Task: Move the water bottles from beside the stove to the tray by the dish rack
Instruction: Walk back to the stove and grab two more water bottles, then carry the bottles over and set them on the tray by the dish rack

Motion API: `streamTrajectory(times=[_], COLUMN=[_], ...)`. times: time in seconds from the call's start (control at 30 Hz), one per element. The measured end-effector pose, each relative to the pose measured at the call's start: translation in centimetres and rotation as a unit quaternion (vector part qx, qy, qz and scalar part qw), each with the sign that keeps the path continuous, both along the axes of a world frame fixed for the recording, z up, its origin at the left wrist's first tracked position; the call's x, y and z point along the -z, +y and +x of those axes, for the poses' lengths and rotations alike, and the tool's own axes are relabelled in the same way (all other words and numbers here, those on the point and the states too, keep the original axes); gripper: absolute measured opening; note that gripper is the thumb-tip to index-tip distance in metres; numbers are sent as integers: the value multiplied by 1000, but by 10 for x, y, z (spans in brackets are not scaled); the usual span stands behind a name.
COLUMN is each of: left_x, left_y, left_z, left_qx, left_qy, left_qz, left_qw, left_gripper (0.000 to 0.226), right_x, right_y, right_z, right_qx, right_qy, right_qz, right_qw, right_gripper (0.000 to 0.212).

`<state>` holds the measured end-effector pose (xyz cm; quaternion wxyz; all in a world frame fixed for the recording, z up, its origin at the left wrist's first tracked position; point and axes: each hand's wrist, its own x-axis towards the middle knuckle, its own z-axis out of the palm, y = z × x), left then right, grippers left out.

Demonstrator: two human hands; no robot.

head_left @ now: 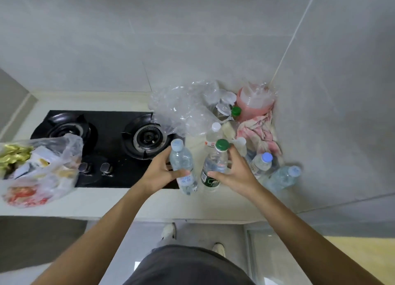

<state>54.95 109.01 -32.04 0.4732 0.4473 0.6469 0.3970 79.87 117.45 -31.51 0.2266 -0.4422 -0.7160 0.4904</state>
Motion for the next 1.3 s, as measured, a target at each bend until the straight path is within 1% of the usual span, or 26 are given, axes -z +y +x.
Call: streamTrajectory(times=[0.1, 0.17, 0.33, 0.4, 0.53, 0.63, 0.73, 0.83, 0.97, 1.03, 1.2, 1.3], left_x=[-29, -43, -80, -91, -107, -113, -119, -129, -142, -145, -138, -127], left_y=[-39, -70, -164, -205, -302, -386, -478, -567, -677, -728, -841, -899], left_z=[-8, -14, -33, -45, -76, -99, -125, -146, -165, -169, -177, -187], left_qx=[-90, -161, -318, -360, -434, -493, -538, -588, -659, -693, -774, -813], left_qy=[-32, -50, -75, -79, -64, -60, -33, -19, 8, 19, 28, 36], left_qz=[27, 53, 123, 140, 175, 198, 207, 216, 220, 223, 222, 213], left_qw=[995, 984, 937, 919, 881, 845, 816, 779, 719, 685, 592, 541], left_gripper=[50, 46, 47, 46, 49, 52, 53, 49, 42, 43, 35, 38], right_x=[-21, -35, -65, -74, -93, -104, -112, -122, -134, -136, -135, -129], right_y=[0, -8, -61, -94, -177, -253, -338, -426, -536, -587, -714, -785], right_z=[-23, -45, -116, -148, -214, -266, -318, -368, -428, -455, -514, -548], right_qx=[-43, -84, -178, -209, -269, -322, -367, -411, -478, -510, -599, -647], right_qy=[47, 66, 116, 139, 165, 174, 187, 201, 207, 205, 186, 175], right_qz=[-13, -22, -24, -37, -59, -75, -105, -120, -133, -145, -163, -172], right_qw=[998, 994, 977, 967, 947, 927, 905, 881, 843, 822, 762, 722], right_gripper=[73, 71, 66, 62, 61, 58, 53, 49, 50, 49, 45, 40])
